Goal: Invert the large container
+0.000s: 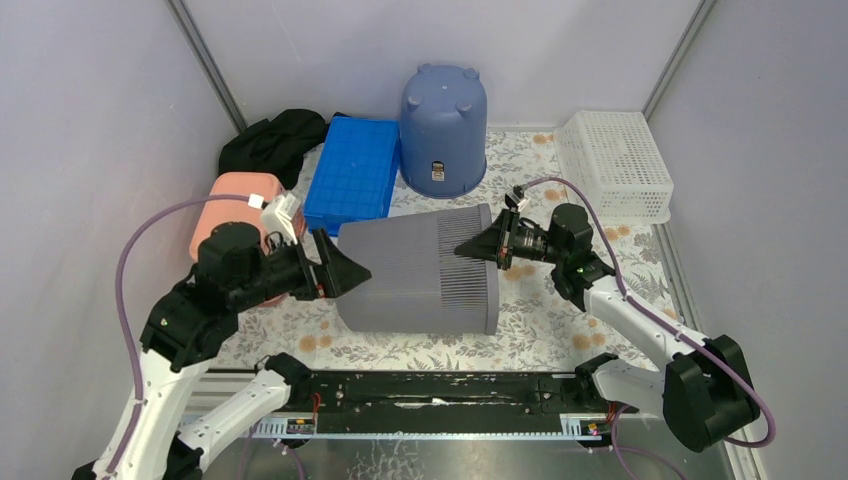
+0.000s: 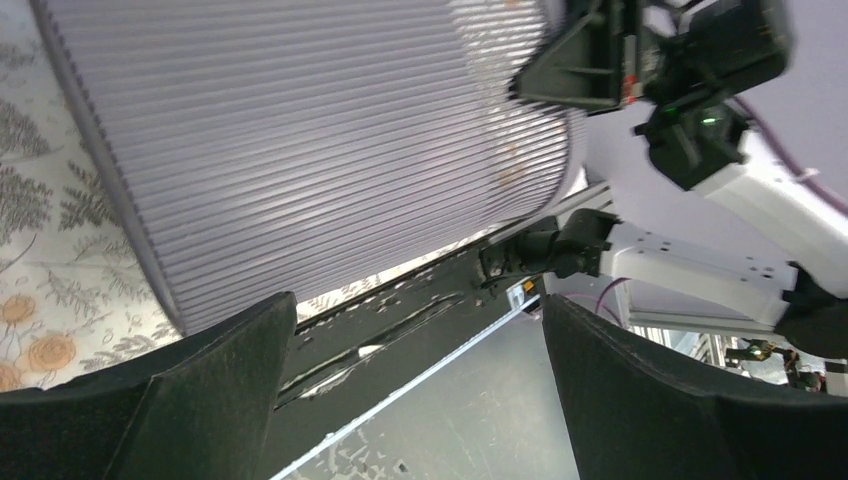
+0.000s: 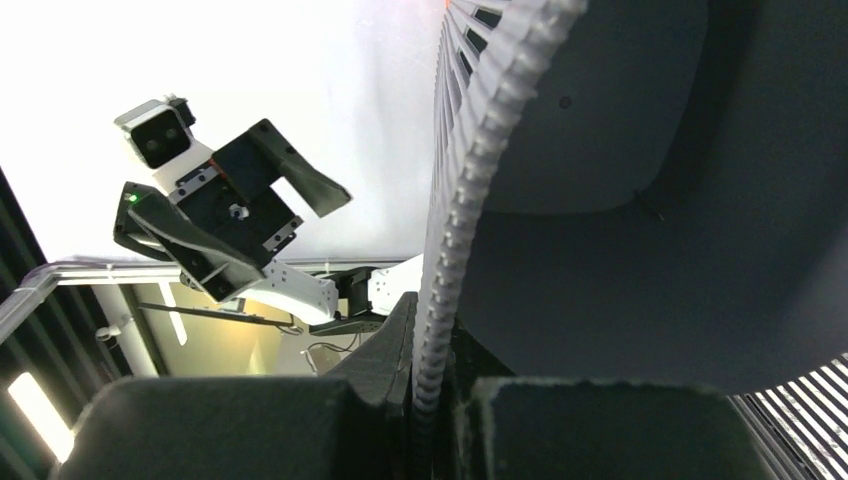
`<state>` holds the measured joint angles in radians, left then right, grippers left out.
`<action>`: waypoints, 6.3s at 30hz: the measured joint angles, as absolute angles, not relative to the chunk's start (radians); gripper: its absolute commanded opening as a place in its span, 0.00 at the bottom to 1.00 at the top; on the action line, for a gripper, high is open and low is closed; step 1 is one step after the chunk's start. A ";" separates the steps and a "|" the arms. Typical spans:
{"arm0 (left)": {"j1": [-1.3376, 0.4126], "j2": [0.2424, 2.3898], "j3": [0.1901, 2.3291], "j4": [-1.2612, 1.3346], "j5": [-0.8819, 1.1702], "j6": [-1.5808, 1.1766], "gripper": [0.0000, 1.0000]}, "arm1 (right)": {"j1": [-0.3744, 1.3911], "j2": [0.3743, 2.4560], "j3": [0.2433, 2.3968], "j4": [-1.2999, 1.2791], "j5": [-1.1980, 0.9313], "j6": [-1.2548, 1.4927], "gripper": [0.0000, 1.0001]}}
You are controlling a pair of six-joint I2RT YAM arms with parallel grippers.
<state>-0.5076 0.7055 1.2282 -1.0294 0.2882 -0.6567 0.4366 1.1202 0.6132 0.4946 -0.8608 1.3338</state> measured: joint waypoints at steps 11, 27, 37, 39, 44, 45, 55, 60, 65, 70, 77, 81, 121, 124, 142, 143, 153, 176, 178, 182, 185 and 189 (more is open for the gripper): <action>-0.508 0.792 1.564 -1.034 0.310 -0.653 1.00 | 0.437 1.181 0.590 0.725 -0.885 1.484 0.00; -0.508 0.794 1.562 -1.053 0.311 -0.653 1.00 | 0.437 1.478 0.516 1.415 -0.810 1.865 0.00; -0.508 0.794 1.539 -1.053 0.311 -0.653 1.00 | 0.494 1.523 0.513 1.480 -0.701 1.856 0.00; -0.508 0.793 1.539 -1.052 0.313 -0.654 1.00 | 0.525 1.555 0.526 1.480 -0.682 1.848 0.00; -0.508 0.792 1.539 -1.050 0.324 -0.661 1.00 | 0.610 1.633 0.582 1.473 -0.637 1.814 0.00; -0.508 0.791 1.539 -1.050 0.326 -0.661 1.00 | 0.624 1.642 0.591 1.473 -0.628 1.808 0.00; -0.508 0.775 1.539 -1.051 0.335 -0.662 1.00 | 0.749 1.718 0.686 1.473 -0.527 1.781 0.00; -0.508 0.769 1.539 -1.052 0.335 -0.664 1.00 | 0.807 1.763 0.726 1.473 -0.476 1.771 0.00; -0.508 0.764 1.539 -1.053 0.336 -0.664 1.00 | 0.863 1.818 0.777 1.472 -0.429 1.755 0.00; -0.508 0.758 1.539 -1.057 0.336 -0.664 1.00 | 0.905 1.880 0.839 1.471 -0.398 1.742 0.00; -0.508 0.758 1.539 -1.061 0.337 -0.663 1.00 | 0.925 1.938 0.912 1.472 -0.379 1.732 0.00; -0.508 0.757 1.539 -1.061 0.337 -0.662 1.00 | 0.925 1.948 0.916 1.475 -0.378 1.724 0.00; -0.508 0.785 1.515 -1.078 0.288 -0.641 1.00 | 0.842 1.838 0.559 1.636 -0.384 1.699 0.39; -0.508 0.785 1.515 -1.078 0.288 -0.641 1.00 | 0.829 1.823 0.529 1.636 -0.385 1.698 0.39; -0.508 0.778 1.514 -1.074 0.292 -0.653 1.00 | 0.770 1.763 0.393 1.637 -0.387 1.686 0.41; -0.508 0.776 1.514 -1.074 0.292 -0.653 1.00 | 0.768 1.760 0.387 1.637 -0.387 1.684 0.41; -0.508 0.764 1.514 -1.073 0.293 -0.659 1.00 | 0.736 1.702 0.296 1.640 -0.393 1.672 0.42; -0.508 0.739 1.440 -1.071 0.279 -0.660 1.00 | 0.628 1.550 0.004 1.602 -0.437 1.604 0.58; -0.508 0.733 1.408 -1.071 0.269 -0.657 1.00 | 0.624 1.534 0.004 1.602 -0.438 1.597 0.58; -0.504 0.706 1.336 -1.040 0.236 -0.651 1.00 | 0.607 1.509 0.004 1.582 -0.437 1.582 0.57; -0.503 0.678 1.288 -0.994 0.216 -0.649 1.00 | 0.597 1.500 0.004 1.566 -0.437 1.576 0.57; -0.503 0.667 1.241 -0.919 0.208 -0.649 1.00 | 0.577 1.486 0.004 1.544 -0.438 1.570 0.60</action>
<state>-0.5030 0.6666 1.2407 -0.9192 0.2081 -0.6487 0.5766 1.4857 0.0040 1.5440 -0.4377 1.5696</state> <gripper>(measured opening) 0.998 0.578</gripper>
